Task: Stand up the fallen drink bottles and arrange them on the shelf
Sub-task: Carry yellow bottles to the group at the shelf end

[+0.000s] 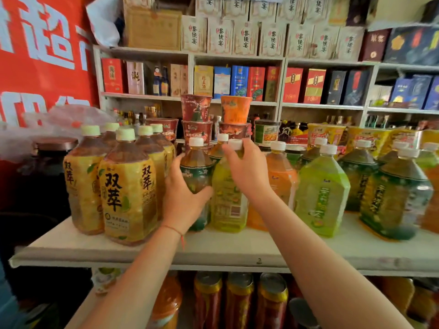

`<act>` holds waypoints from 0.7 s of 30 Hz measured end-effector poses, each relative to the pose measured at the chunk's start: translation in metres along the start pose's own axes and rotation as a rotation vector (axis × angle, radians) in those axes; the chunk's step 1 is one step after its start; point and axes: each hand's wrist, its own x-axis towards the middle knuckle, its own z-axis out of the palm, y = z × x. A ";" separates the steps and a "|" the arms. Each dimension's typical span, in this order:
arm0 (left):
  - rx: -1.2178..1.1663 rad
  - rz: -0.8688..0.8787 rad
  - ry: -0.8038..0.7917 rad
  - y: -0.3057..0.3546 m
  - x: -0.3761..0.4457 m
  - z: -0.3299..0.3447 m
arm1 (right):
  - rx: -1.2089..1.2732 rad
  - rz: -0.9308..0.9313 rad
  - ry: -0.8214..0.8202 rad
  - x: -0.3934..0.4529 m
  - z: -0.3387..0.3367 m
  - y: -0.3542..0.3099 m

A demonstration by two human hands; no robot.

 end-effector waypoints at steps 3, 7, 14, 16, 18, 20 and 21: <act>0.004 0.001 0.026 0.002 -0.003 0.003 | 0.111 -0.032 -0.017 -0.013 -0.017 -0.001; 0.078 -0.032 0.038 0.013 -0.011 0.014 | 0.226 -0.039 -0.069 -0.026 -0.044 -0.003; 0.049 0.422 0.221 0.055 -0.046 0.053 | 0.382 -0.043 -0.253 -0.022 -0.103 0.016; -0.123 0.379 0.009 0.070 -0.057 0.068 | 0.412 -0.069 -0.320 -0.018 -0.120 0.024; -0.243 0.240 -0.106 0.073 -0.065 0.087 | 0.393 -0.090 -0.354 -0.016 -0.131 0.033; -0.256 0.157 -0.104 0.072 -0.070 0.104 | 0.397 -0.069 -0.353 -0.016 -0.138 0.042; -0.251 0.136 -0.109 0.071 -0.071 0.112 | 0.403 -0.043 -0.337 -0.016 -0.141 0.047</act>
